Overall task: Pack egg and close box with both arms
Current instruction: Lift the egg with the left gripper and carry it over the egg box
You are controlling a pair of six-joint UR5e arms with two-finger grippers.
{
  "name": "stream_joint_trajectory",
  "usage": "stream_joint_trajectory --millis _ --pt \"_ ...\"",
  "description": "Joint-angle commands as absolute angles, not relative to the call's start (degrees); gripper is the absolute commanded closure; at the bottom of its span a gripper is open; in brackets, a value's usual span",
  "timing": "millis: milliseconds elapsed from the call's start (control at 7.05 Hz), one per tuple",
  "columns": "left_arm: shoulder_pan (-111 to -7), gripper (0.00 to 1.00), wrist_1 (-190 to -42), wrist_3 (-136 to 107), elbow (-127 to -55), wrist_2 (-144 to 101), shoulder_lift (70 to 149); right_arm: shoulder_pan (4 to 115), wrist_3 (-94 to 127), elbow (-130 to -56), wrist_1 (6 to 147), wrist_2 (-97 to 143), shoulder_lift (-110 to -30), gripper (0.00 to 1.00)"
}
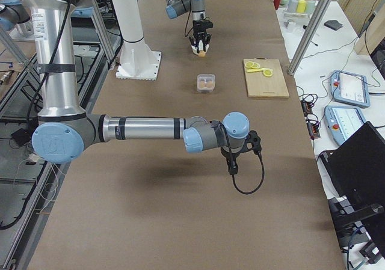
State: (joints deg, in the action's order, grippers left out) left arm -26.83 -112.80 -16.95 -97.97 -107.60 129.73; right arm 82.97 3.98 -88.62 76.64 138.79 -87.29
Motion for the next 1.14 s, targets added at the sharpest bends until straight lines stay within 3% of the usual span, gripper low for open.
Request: stream_joint_trajectory --millis 0,568,994 --pt "-25.8 1.00 -115.8 -16.4 -95.5 -107.2 132.3 83.0 4.0 -88.9 76.6 138.7 -87.2 0.00" --pt "-20.2 1.00 -125.1 -16.9 -85.5 -94.7 136.9 83.0 4.0 -89.0 76.6 138.8 -87.3 0.00" --pt "-20.2 1.00 -126.6 -16.5 -83.1 -94.5 137.7 83.0 4.1 -88.9 76.6 138.7 -87.3 0.00"
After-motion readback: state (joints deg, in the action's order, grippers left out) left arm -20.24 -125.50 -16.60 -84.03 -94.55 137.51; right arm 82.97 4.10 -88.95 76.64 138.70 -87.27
